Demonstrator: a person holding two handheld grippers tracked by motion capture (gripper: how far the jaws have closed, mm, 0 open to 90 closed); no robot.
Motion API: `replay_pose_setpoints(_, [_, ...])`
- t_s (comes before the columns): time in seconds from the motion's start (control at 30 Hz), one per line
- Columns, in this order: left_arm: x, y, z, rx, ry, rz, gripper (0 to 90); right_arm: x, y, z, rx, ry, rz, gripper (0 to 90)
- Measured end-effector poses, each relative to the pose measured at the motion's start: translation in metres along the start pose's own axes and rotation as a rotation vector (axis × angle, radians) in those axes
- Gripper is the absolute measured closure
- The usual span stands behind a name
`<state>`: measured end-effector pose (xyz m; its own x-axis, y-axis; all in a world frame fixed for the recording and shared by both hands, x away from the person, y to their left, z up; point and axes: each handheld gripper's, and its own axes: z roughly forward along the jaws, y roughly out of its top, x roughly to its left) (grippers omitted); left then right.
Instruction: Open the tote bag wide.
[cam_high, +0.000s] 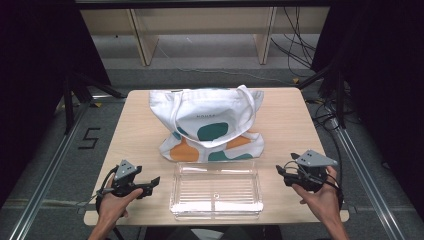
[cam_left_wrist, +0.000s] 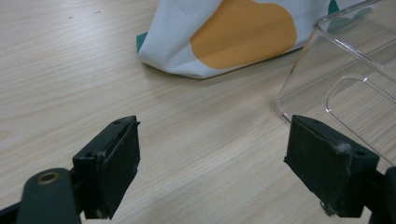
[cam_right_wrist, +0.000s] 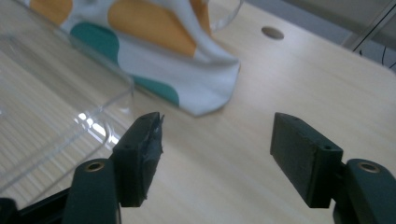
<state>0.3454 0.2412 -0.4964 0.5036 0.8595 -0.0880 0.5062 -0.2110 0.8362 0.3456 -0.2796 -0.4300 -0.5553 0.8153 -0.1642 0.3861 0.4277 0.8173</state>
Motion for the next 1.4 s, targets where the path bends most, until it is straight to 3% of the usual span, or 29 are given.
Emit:
replay_pose_setpoints(0.03, [0.001, 0.000, 0.000, 0.004, -0.003, -0.001, 16.9, 0.000, 0.000, 0.000, 0.000, 0.000, 0.000, 35.8])
replay_pose_setpoints(0.07, [0.000, 0.000, 0.000, 0.001, -0.003, 0.001, 17.0, -0.005, 0.014, -0.003, -0.021, -0.001, -0.037, 37.9])
replay_pose_setpoints(0.17, [0.000, 0.000, 0.000, 0.006, 0.001, 0.009, 17.0, -0.010, 0.031, -0.003, -0.057, -0.010, -0.049, 40.7])
replay_pose_setpoints(0.23, [0.000, 0.000, 0.000, 0.005, 0.003, 0.009, 17.0, -0.013, 0.046, -0.005, -0.055, 0.006, -0.044, 42.9])
replay_pose_setpoints(0.43, [0.000, 0.000, 0.000, 0.007, 0.005, 0.010, 17.4, -0.014, 0.093, -0.004, -0.117, 0.023, -0.086, 43.5])
replay_pose_setpoints(0.7, [0.000, 0.000, 0.000, 0.008, 0.001, 0.010, 17.6, -0.013, 0.144, 0.012, -0.083, 0.046, -0.130, 43.9])
replay_pose_setpoints(0.93, [0.001, 0.000, 0.000, 0.013, 0.002, 0.013, 17.9, -0.013, 0.176, 0.023, -0.089, 0.036, -0.140, 45.2])
replay_pose_setpoints(1.07, [0.000, 0.001, 0.000, 0.004, -0.019, 0.007, 17.9, -0.012, 0.192, 0.034, -0.077, 0.037, -0.190, 46.0])
replay_pose_setpoints(1.23, [0.000, 0.001, -0.001, 0.007, -0.022, 0.022, 17.9, -0.007, 0.207, 0.047, -0.059, 0.051, -0.203, 47.4])
replay_pose_setpoints(1.3, [0.000, 0.001, -0.001, 0.004, -0.017, 0.020, 17.8, -0.006, 0.211, 0.051, -0.056, 0.024, -0.215, 48.4])
replay_pose_setpoints(1.4, [0.000, 0.001, -0.001, 0.010, -0.020, 0.028, 17.9, -0.006, 0.218, 0.055, -0.061, 0.028, -0.210, 51.1])
